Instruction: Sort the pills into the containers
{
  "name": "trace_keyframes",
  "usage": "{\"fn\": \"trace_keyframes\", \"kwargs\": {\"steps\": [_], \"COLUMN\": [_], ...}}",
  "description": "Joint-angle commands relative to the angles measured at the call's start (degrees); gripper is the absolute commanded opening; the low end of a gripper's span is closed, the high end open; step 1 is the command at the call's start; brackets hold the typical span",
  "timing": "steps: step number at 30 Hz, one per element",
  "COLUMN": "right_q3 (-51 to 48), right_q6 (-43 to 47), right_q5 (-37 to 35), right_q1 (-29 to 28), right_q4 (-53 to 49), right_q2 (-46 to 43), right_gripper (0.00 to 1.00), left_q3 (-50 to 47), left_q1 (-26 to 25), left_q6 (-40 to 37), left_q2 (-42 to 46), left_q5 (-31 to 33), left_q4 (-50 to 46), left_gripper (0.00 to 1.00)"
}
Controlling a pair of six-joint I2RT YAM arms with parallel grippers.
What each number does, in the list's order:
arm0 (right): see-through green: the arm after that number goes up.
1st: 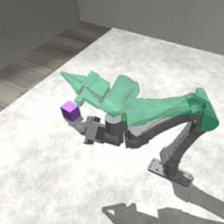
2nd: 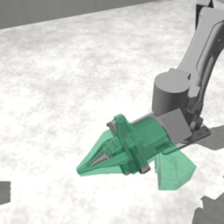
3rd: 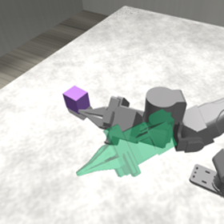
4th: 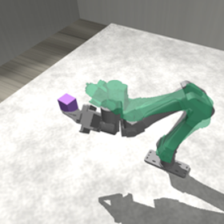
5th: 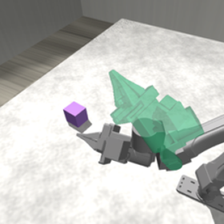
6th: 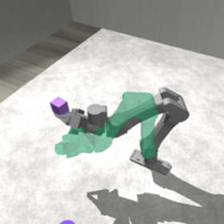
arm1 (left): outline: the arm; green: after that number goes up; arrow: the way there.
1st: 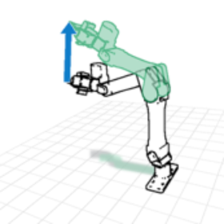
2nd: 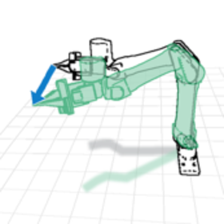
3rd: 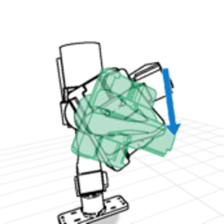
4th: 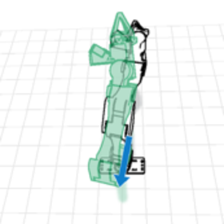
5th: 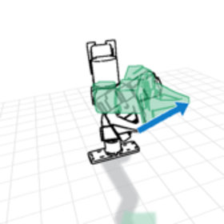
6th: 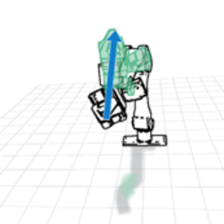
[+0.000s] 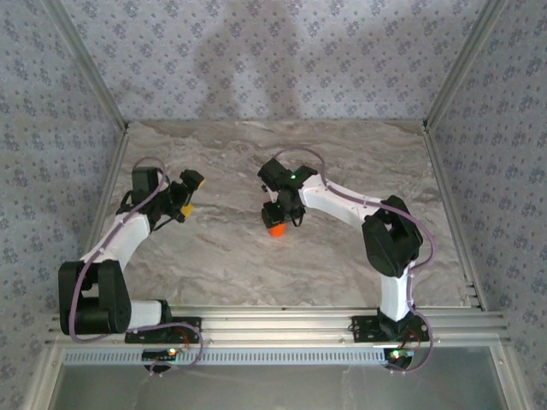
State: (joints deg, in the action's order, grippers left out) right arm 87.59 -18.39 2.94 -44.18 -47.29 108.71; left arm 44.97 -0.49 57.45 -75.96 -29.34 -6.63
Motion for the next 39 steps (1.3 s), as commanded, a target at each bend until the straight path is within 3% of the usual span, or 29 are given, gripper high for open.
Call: {"fn": "trace_keyframes", "kwargs": {"steps": [1, 4, 6, 11, 17, 23, 32, 39], "right_q3": [1.88, 4.2, 6.61, 14.44, 25.55, 36.9, 47.65, 47.58], "right_q6": [-0.45, -0.94, -0.92, -0.24, 1.8, 7.68, 12.14, 13.06], "right_q5": [2.54, 3.54, 4.4, 8.74, 20.73, 29.73, 32.97, 31.17], "right_q1": [0.35, 2.1, 4.45, 11.78, 19.82, 23.69, 22.36, 20.15], "right_q4": [-3.8, -5.94, -6.86, -7.9, -10.38, -18.58, -28.02, -30.37], "right_q2": [-7.26, -11.41, -13.49, -13.6, -8.19, -1.71, 3.49, 4.1], "right_gripper": [0.39, 0.4, 0.4, 0.4, 0.4, 0.4, 0.39, 0.38], "left_q3": [5.22, 7.55, 10.4, 16.3, 12.34, 5.72, 10.67, 12.5], "left_q1": [-1.34, -4.15, -6.61, -13.83, -19.67, -22.58, -29.69, -30.6], "left_q6": [-6.86, -10.32, -14.79, -35.22, -52.85, -59.29, -68.48, -70.88], "left_q2": [-1.94, -3.54, -4.12, -4.78, -1.96, 0.25, -4.52, -5.74], "left_q5": [-3.19, -2.28, 1.66, 7.94, 8.46, 2.1, -0.45, -1.7], "left_q4": [-2.76, -4.02, -6.49, -9.52, 2.01, 20.02, 20.24, 22.68], "left_gripper": [1.0, 1.0, 0.98, 0.93, 0.94, 0.94, 0.89, 0.81]}}
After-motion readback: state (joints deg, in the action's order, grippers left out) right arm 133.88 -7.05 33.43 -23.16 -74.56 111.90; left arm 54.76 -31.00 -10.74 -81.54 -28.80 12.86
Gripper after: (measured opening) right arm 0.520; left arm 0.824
